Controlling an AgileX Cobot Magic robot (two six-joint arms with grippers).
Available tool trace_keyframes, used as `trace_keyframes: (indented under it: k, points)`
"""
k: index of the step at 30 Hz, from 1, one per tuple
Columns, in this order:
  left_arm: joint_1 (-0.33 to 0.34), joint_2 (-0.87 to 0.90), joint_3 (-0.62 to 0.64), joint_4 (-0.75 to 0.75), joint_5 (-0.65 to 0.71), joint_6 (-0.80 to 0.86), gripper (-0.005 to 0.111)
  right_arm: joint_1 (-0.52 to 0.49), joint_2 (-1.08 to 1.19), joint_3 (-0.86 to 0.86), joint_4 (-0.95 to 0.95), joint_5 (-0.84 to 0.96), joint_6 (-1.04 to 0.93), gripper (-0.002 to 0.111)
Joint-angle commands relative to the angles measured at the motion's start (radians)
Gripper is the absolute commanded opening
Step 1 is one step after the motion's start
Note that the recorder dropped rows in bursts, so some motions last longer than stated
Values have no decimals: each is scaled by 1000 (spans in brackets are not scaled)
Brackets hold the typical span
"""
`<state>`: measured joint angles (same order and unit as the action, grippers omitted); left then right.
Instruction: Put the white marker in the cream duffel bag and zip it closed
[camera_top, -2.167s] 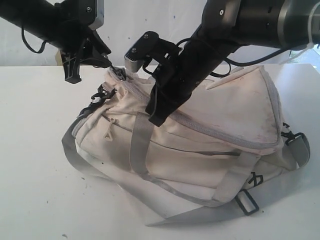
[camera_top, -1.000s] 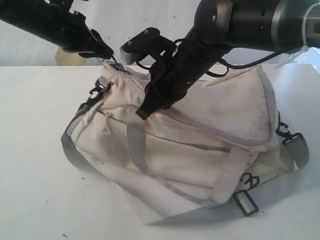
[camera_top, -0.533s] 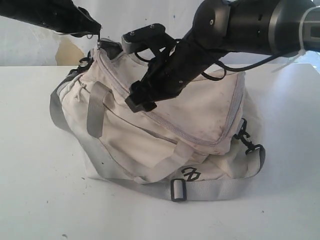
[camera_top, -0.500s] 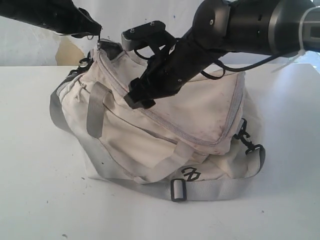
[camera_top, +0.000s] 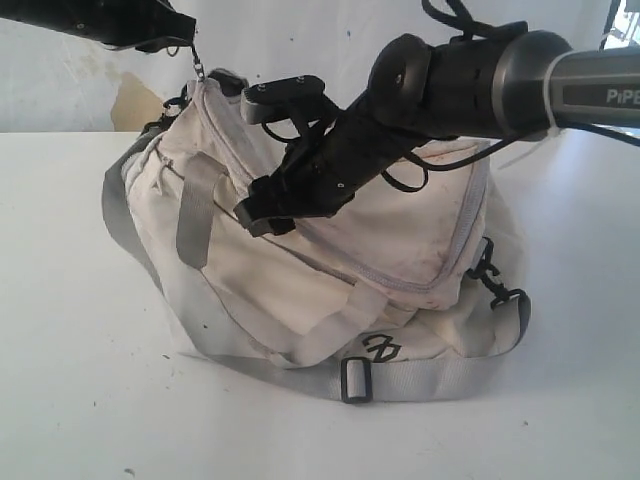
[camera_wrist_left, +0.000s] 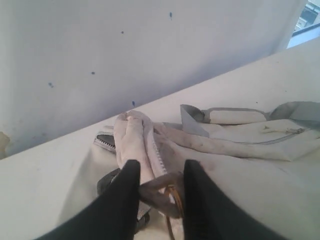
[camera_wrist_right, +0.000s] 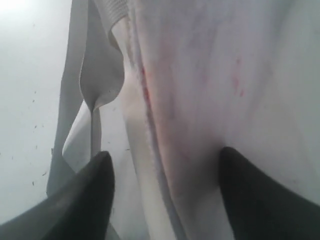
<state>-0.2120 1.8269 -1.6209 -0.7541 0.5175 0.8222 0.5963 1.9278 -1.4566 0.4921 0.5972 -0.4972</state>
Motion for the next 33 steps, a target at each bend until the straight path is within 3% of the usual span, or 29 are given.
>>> trace_keyframes:
  k: [1, 3, 4, 10, 20, 28, 33]
  points:
    - [3, -32, -8, 10, -75, -70, 0, 1, 13, 3, -7, 94, 6, 26]
    - [3, -32, -8, 29, -75, -71, 0, 1, 13, 3, -34, 136, 4, 4]
    - [3, -32, -8, 46, -75, -78, 0, 1, 11, 3, -60, 155, 4, 0]
    - [3, -32, -8, 186, -76, -239, 0, 1, 2, 3, -203, 286, 4, 0]
    - [6, -36, -8, 224, -81, -257, 0, 1, -6, 3, -383, 494, -18, 0]
    - [29, -36, -8, 604, -76, -489, 0, 1, -71, 3, -429, 502, -56, 0]
    - [35, -36, -8, 561, -80, -499, 0, 1, -107, 3, -409, 477, -56, 0]
